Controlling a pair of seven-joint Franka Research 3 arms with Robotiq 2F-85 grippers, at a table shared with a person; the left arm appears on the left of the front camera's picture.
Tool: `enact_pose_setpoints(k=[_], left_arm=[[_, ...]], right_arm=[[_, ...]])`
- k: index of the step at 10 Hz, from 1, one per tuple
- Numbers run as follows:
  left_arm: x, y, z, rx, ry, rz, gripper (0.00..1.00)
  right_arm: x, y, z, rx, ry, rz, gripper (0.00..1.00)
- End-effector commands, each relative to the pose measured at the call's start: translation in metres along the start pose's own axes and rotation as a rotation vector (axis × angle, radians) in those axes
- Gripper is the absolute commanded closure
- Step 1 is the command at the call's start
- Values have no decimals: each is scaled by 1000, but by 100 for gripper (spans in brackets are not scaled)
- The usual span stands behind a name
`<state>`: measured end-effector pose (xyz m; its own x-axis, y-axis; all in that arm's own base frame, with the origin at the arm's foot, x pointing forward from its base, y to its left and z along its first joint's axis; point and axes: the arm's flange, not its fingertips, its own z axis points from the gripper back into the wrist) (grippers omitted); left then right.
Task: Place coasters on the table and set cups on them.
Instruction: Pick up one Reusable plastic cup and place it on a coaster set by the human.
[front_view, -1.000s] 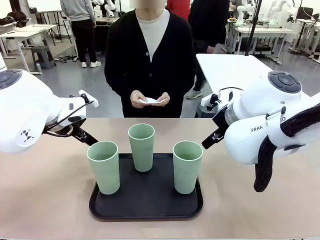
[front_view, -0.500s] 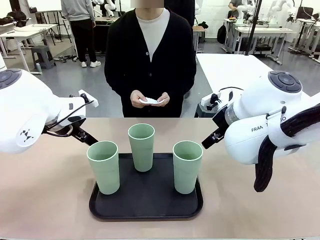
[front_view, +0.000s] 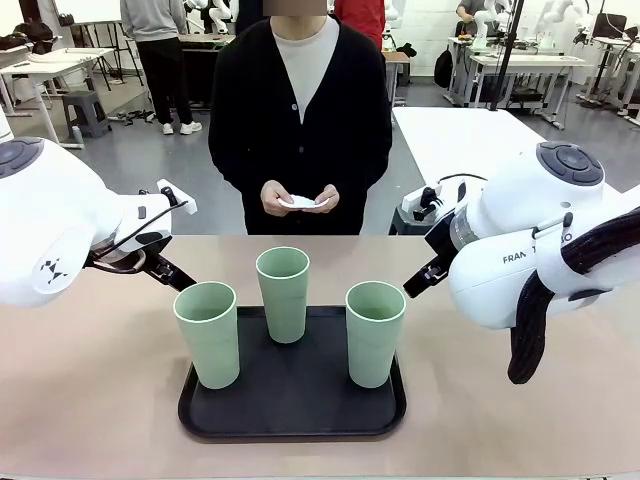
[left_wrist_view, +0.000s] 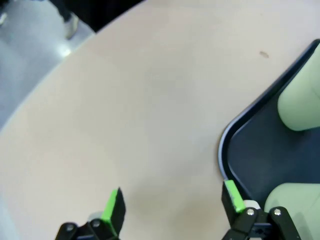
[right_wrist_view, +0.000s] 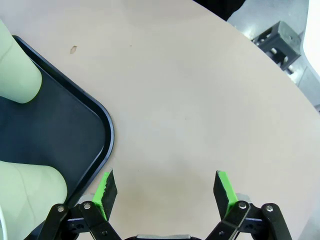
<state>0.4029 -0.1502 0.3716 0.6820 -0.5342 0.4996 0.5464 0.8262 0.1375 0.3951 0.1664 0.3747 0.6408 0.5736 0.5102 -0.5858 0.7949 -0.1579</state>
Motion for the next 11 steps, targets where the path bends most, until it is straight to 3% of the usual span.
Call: enact_pose_setpoints(k=[1,3,4,6,8,10,11], left_arm=[[18,9,11,107,3,-1,0],[58,22,70,223,-94,-51,0],[64,22,100,201,-88,-65,0],[47,3,158,44,77,-98,0],[20,-13,195,-1,235,-142,0],[-1,-28,217,65,222,-158,0],[18,-25,191,15,217,-134,0]], right_arm=[[15,-6,9,-117,82,-35,0],[44,-3,66,-141,65,-66,0],[52,8,97,-146,91,-58,0],[48,51,157,-108,252,-31,0],[28,89,203,-155,344,5,0],[7,98,212,-255,336,13,0],[20,94,207,-176,344,24,0]])
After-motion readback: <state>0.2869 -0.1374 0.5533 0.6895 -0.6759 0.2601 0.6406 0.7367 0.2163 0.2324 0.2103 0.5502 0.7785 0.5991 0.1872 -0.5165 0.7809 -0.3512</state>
